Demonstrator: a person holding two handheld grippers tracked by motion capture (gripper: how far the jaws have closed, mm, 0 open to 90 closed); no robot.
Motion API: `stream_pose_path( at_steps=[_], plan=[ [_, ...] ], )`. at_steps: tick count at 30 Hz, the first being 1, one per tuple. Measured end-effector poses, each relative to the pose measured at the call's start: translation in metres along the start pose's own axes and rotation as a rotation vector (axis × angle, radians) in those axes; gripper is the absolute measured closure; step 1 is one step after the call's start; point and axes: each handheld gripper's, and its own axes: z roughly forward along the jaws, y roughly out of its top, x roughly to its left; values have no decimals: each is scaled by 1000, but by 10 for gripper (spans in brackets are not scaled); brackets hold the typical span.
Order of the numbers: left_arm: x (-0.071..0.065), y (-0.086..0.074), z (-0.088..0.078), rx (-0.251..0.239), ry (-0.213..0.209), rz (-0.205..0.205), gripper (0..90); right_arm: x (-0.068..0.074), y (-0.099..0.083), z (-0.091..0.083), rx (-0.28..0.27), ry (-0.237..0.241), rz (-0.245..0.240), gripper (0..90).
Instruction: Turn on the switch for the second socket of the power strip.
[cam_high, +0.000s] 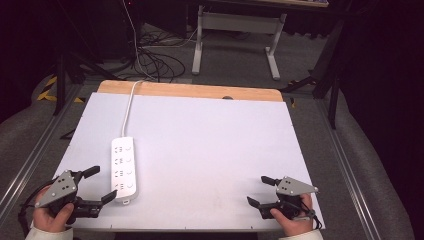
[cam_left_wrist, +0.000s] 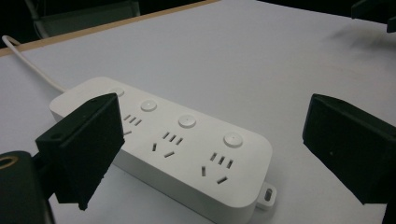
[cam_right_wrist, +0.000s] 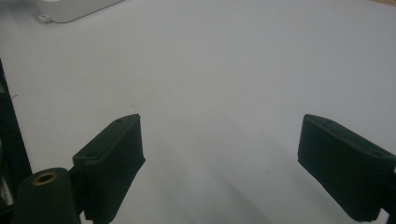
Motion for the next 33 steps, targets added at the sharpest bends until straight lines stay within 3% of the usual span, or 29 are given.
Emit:
stream_pose_path(
  at_steps=[4, 9, 11, 26, 33],
  plan=[
    [0, -7, 0, 22, 0, -17, 59, 0, 0, 0, 0, 0, 2, 150],
    [-4, -13, 3, 58, -7, -85, 63, -1, 0, 0, 3, 2, 0, 148],
    [-4, -14, 3, 61, -8, -88, 64, -1, -1, 0, 3, 3, -1, 148],
    [-4, -9, -5, 19, 32, -32, 64, -2, -1, 1, 10, 3, 2, 147],
    [-4, -9, -4, 28, 37, -44, 63, -2, -1, 2, 10, 4, 3, 147]
  ],
)
